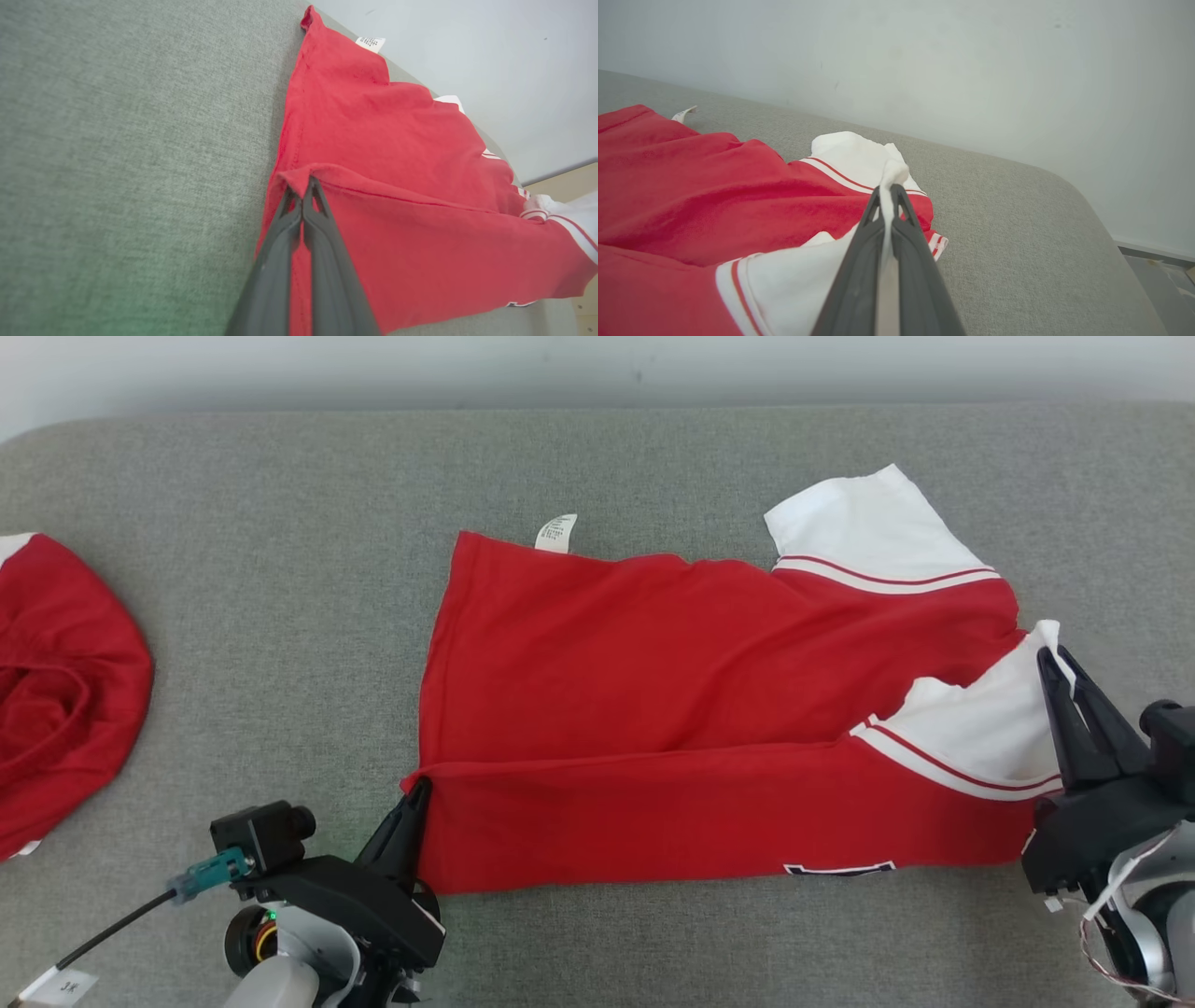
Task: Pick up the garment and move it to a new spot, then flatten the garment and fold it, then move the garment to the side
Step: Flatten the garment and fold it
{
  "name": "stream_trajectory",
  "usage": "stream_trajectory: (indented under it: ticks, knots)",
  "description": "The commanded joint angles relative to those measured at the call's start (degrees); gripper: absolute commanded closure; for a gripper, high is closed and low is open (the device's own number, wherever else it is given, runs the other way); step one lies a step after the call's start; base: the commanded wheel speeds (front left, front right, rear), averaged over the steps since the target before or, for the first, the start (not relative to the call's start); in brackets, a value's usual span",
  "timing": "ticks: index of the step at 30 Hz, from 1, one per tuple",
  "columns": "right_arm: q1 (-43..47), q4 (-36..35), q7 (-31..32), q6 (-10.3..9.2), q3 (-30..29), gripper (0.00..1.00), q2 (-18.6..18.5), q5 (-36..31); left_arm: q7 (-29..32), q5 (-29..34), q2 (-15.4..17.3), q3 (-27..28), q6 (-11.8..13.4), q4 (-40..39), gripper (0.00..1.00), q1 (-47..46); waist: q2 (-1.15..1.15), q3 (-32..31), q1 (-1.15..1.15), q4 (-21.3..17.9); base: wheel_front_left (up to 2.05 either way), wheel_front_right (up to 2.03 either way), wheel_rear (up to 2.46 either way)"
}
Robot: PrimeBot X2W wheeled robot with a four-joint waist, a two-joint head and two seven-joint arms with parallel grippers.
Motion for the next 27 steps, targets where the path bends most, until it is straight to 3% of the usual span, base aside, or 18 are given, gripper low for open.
stream_trajectory:
  ticks: [1, 7, 8, 9, 10, 11, 20, 27]
  knots:
    - [-1.27, 1.18, -1.19, -0.13, 0.22, 1.0, 0.27, -0.46, -0.47, 0.38, -0.18, -0.03, -0.31, 0.55, 1.0, -1.05, -0.01, 0.7, -0.01, 0.2, 0.0, 0.0, 0.0]
    - [-2.89, 6.09, -2.24, -0.13, -0.43, 1.0, 1.69, -0.54, -0.8, 0.56, -0.6, -0.15, -0.45, 2.1, 1.0, -2.13, -0.01, 1.4, -0.01, 0.49, 0.0, 0.0, 0.0]
    - [-3.02, 7.12, -2.12, -0.13, -0.83, 0.42, 2.19, -0.57, -0.87, 0.62, -0.72, -0.16, -0.4, 2.43, 1.0, -2.32, -0.01, 1.47, -0.01, 0.57, 0.0, 0.0, 0.0]
    - [-3.18, 8.31, -1.75, -0.13, -1.5, 0.0, 2.79, -0.68, -1.13, 1.01, -0.7, -0.24, -0.08, 2.77, 0.98, -2.65, -0.01, 1.51, -0.01, 0.66, 0.0, 0.0, 0.0]
    - [-3.46, 8.93, -1.9, -0.13, -1.68, 0.0, 3.11, -1.09, -1.58, 1.51, -0.7, -0.3, 0.1, 2.97, 0.17, -3.02, -0.01, 1.52, -0.01, 0.75, 0.0, 0.0, 0.0]
    - [-3.59, 9.69, -1.63, -0.13, -1.87, 0.0, 3.59, -1.09, -1.72, 1.52, -0.91, -0.32, 0.25, 3.32, 0.0, -3.1, -0.01, 1.5, -0.01, 0.84, 0.0, 0.0, 0.0]
    - [-0.37, 11.07, 3.13, -0.13, -7.61, 0.0, 8.14, 0.1, -4.71, 5.73, 0.59, -2.01, 1.22, 4.96, 0.0, -2.23, -0.01, -1.06, -0.01, 0.45, 0.0, 0.0, 0.0]
    - [5.14, 6.93, 16.0, -0.13, -13.47, 0.0, 12.11, 1.81, -7.08, 10.79, 2.79, -4.61, 4.4, 3.68, 0.0, 2.03, -0.01, -3.7, -0.01, -0.44, 0.0, 0.0, 0.0]
